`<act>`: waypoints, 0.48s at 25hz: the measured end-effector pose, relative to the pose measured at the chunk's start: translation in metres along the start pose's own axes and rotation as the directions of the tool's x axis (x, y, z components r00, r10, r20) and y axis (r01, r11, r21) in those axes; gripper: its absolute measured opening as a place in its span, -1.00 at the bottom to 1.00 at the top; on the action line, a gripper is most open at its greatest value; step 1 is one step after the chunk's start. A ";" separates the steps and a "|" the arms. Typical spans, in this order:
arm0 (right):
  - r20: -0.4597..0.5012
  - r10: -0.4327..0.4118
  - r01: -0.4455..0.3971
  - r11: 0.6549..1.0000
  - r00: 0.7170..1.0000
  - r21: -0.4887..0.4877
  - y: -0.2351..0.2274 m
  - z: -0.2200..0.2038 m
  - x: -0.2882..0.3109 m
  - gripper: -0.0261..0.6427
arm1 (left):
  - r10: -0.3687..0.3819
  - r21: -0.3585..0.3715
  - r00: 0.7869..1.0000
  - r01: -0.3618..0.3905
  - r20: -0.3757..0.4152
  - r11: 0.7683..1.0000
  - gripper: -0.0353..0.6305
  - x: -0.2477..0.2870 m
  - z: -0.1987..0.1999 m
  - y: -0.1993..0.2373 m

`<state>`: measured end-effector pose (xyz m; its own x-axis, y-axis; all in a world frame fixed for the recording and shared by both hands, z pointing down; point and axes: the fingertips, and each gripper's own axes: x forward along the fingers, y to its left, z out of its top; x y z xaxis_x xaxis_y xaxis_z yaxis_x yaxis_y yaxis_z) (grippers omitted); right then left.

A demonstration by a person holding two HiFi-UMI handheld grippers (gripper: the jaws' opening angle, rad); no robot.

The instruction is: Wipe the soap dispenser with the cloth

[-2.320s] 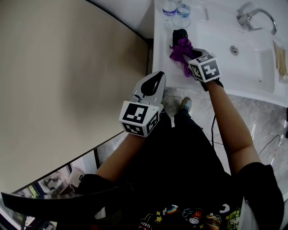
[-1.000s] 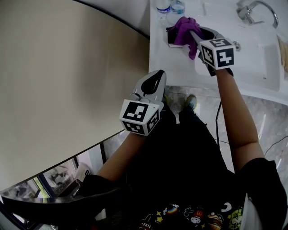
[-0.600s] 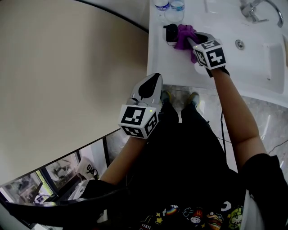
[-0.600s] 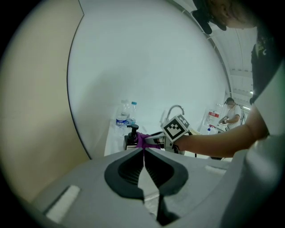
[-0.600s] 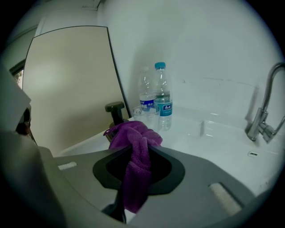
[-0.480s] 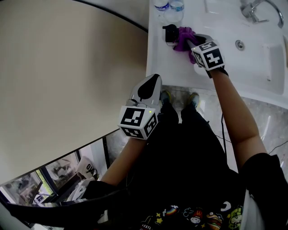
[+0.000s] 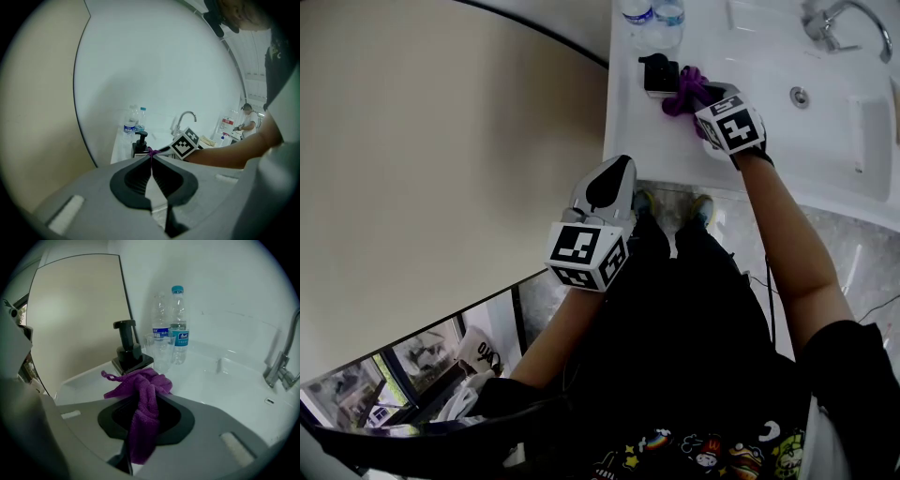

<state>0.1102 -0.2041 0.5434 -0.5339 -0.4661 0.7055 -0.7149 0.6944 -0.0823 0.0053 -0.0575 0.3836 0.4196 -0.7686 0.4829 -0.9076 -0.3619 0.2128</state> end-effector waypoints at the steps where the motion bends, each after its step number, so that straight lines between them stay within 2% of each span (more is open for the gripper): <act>1: 0.011 -0.007 0.007 1.000 1.000 0.010 -0.001 0.003 -0.003 -0.61 | -0.007 0.001 1.000 0.007 0.001 1.000 -0.87 0.001 0.001 0.001; 6: 0.122 -0.037 0.027 0.996 0.992 0.080 0.002 0.037 -0.033 -0.61 | -0.045 0.017 0.999 0.044 0.009 0.999 -0.87 -0.001 0.006 0.004; 12: 0.258 -0.115 0.075 0.984 0.959 0.160 0.013 0.083 -0.070 -0.61 | -0.116 0.039 0.993 0.115 0.017 0.993 -0.88 -0.005 0.012 0.018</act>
<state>0.1008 -0.2077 0.4345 -0.5467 -0.6681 0.5047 -0.8157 0.5612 -0.1405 -0.0129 -0.0667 0.3746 0.5219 -0.7305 0.4405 -0.8523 -0.4679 0.2339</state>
